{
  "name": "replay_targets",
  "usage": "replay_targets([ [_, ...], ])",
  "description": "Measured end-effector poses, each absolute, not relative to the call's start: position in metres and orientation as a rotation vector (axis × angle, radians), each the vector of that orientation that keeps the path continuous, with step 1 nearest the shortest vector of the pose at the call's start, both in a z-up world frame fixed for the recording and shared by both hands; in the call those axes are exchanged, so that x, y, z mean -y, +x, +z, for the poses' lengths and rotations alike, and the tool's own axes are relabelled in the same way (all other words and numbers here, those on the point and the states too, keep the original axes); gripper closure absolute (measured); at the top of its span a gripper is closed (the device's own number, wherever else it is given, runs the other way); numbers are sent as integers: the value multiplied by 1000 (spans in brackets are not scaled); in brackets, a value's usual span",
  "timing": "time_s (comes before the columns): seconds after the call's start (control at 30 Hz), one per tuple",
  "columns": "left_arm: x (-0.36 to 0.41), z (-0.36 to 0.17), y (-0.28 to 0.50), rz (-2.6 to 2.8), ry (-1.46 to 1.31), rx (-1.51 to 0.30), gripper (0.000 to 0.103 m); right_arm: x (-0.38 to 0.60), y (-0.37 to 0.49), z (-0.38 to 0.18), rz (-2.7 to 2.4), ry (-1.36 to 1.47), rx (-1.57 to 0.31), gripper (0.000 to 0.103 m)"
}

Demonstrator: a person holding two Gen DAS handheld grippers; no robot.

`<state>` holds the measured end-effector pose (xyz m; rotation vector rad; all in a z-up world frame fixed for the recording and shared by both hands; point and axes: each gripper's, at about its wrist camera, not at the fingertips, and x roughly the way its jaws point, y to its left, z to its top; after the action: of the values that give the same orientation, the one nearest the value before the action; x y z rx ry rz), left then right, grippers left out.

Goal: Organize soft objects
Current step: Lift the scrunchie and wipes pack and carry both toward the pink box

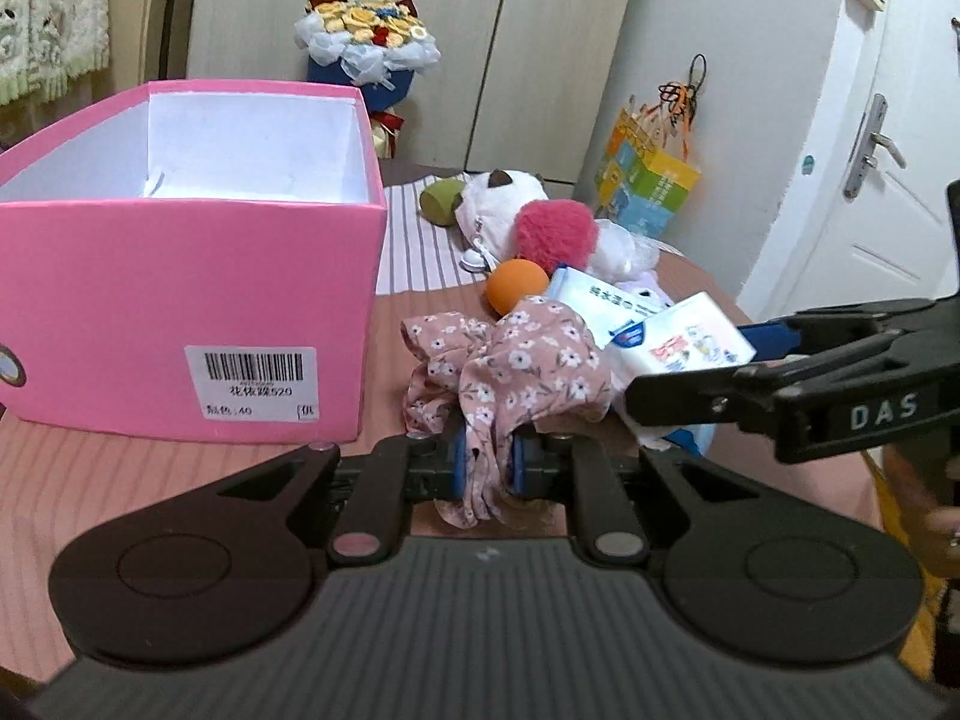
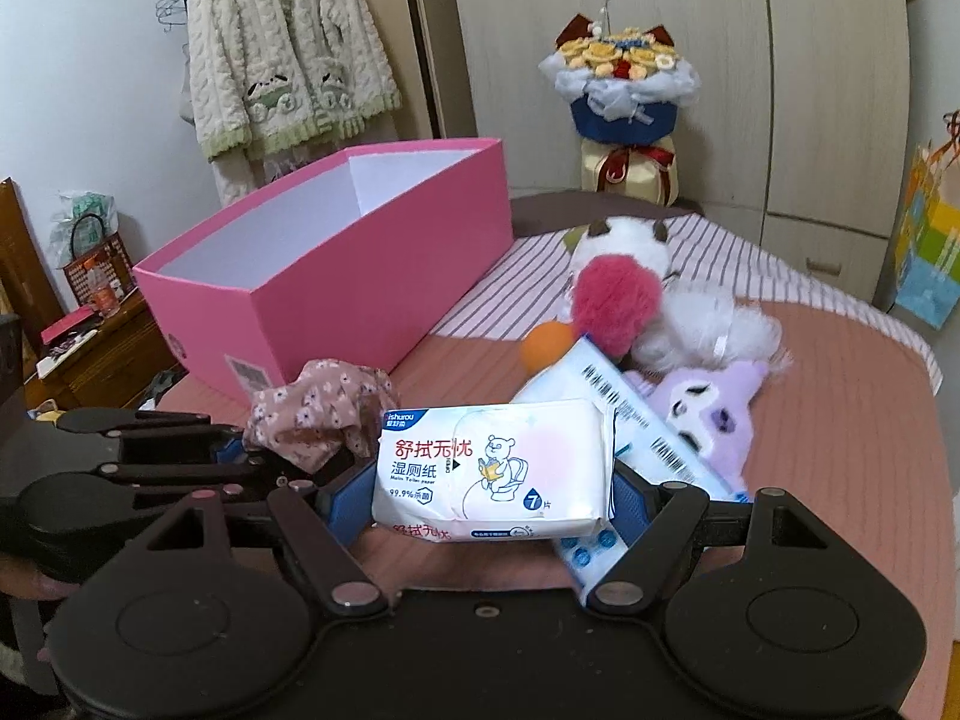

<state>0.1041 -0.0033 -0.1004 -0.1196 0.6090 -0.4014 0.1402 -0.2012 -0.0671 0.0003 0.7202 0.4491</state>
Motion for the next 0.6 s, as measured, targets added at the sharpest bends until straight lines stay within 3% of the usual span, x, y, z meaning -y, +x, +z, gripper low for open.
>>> replay_targets([
  [0.6,-60,-64,68,-411,-59,-801,91,156,112,-49,624,5,-880,22],
])
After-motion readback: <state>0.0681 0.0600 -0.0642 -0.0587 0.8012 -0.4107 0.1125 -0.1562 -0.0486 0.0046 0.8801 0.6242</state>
